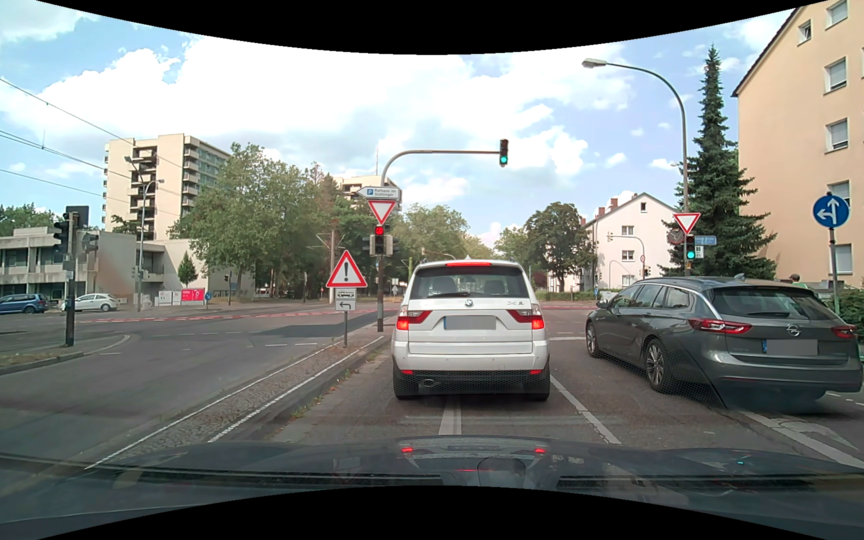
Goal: Follow the waypoints while adhering to traffic rules and regulations
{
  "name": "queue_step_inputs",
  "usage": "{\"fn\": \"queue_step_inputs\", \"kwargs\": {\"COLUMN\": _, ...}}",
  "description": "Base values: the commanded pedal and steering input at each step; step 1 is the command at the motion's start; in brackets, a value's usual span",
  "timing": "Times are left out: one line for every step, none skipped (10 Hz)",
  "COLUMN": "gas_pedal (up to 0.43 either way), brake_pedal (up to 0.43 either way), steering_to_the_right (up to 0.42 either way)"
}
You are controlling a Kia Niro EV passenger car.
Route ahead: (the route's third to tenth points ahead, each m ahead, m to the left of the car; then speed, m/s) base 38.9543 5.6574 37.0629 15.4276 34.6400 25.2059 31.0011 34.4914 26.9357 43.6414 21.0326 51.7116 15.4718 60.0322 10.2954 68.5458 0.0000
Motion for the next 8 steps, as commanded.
{"fn": "queue_step_inputs", "kwargs": {"gas_pedal": 0.000, "brake_pedal": 0.262, "steering_to_the_right": -0.004}}
{"fn": "queue_step_inputs", "kwargs": {"gas_pedal": 0.000, "brake_pedal": 0.262, "steering_to_the_right": -0.004}}
{"fn": "queue_step_inputs", "kwargs": {"gas_pedal": 0.000, "brake_pedal": 0.262, "steering_to_the_right": -0.004}}
{"fn": "queue_step_inputs", "kwargs": {"gas_pedal": 0.000, "brake_pedal": 0.262, "steering_to_the_right": -0.004}}
{"fn": "queue_step_inputs", "kwargs": {"gas_pedal": 0.000, "brake_pedal": 0.262, "steering_to_the_right": -0.004}}
{"fn": "queue_step_inputs", "kwargs": {"gas_pedal": 0.000, "brake_pedal": 0.268, "steering_to_the_right": -0.004}}
{"fn": "queue_step_inputs", "kwargs": {"gas_pedal": 0.000, "brake_pedal": 0.262, "steering_to_the_right": -0.004}}
{"fn": "queue_step_inputs", "kwargs": {"gas_pedal": 0.000, "brake_pedal": 0.262, "steering_to_the_right": -0.004}}
